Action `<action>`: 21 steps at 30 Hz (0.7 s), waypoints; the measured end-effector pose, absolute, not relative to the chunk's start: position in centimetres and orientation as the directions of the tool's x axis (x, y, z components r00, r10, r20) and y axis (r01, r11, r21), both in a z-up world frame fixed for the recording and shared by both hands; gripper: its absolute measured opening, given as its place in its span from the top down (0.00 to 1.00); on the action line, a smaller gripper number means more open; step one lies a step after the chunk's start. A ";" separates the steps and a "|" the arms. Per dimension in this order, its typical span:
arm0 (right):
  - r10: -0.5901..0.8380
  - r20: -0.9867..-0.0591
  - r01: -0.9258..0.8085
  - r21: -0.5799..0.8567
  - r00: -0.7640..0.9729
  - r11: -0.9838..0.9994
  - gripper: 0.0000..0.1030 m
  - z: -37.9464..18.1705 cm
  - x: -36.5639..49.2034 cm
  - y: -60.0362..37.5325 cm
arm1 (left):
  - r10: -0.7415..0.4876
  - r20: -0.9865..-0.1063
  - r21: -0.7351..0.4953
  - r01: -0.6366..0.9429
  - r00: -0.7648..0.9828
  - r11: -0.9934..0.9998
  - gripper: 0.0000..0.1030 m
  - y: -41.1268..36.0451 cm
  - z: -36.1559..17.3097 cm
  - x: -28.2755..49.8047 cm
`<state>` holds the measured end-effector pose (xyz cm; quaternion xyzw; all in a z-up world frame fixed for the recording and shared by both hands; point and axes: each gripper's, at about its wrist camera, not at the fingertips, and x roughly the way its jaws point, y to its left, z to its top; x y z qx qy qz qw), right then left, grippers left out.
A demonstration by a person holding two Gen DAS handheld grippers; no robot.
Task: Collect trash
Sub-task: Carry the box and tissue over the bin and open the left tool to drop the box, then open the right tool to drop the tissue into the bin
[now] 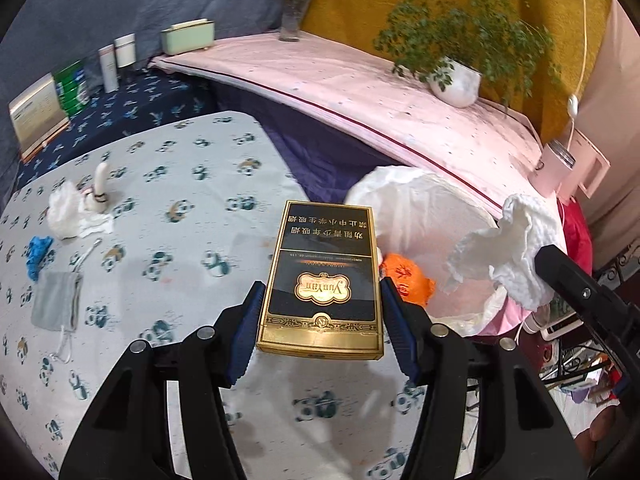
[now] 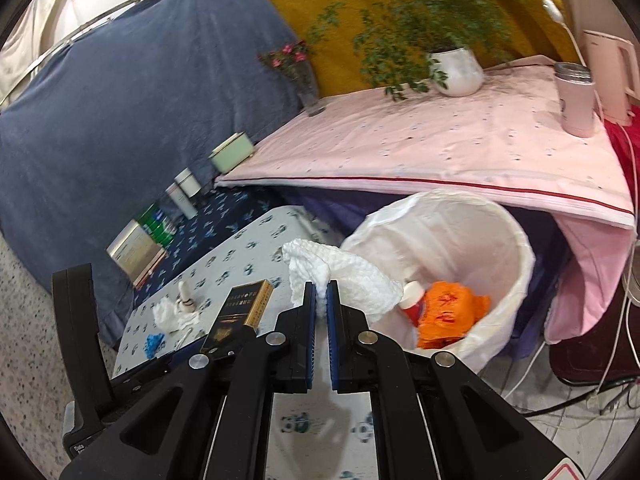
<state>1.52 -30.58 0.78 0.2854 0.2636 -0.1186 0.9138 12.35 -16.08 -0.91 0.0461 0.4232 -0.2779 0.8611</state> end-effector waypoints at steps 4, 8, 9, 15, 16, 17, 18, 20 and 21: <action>-0.098 -0.555 0.406 0.466 0.826 0.786 0.94 0.2 0.5 -33.0 | -0.460 -0.762 -0.166 0.550 0.455 0.818 0.47 -18.7 -1.4 12.1; -0.118 -0.565 0.435 0.468 0.817 0.770 0.94 -0.4 0.0 -34.7 | -0.478 -0.768 -0.175 0.579 0.426 0.796 0.47 -21.2 -1.9 12.1; -0.121 -0.567 0.440 0.468 0.815 0.767 0.94 -0.6 -0.1 -35.0 | -0.482 -0.770 -0.176 0.588 0.417 0.789 0.47 -21.9 -2.1 12.1; -0.135 -0.580 0.467 0.474 0.803 0.746 0.94 -1.6 0.0 -36.8 | -0.501 -0.776 -0.188 0.619 0.382 0.763 0.46 -24.7 -3.0 12.3; -0.137 -0.582 0.471 0.474 0.802 0.744 0.94 -1.7 0.1 -37.1 | -0.502 -0.777 -0.189 0.620 0.380 0.762 0.45 -25.0 -3.1 12.4; -0.137 -0.583 0.473 0.474 0.801 0.742 0.94 -1.9 0.2 -37.3 | -0.504 -0.777 -0.190 0.623 0.377 0.759 0.42 -25.2 -3.3 12.4; -0.138 -0.585 0.475 0.474 0.799 0.742 0.94 -2.0 0.3 -37.6 | -0.504 -0.778 -0.189 0.625 0.375 0.757 0.37 -25.5 -3.4 12.5; -0.138 -0.589 0.479 0.473 0.796 0.739 0.94 -2.3 0.6 -37.8 | -0.498 -0.777 -0.181 0.621 0.385 0.763 0.31 -25.8 -3.6 12.7; -0.138 -0.590 0.480 0.474 0.795 0.738 0.94 -2.4 0.7 -37.9 | -0.497 -0.775 -0.179 0.617 0.391 0.766 0.31 -25.8 -3.7 12.8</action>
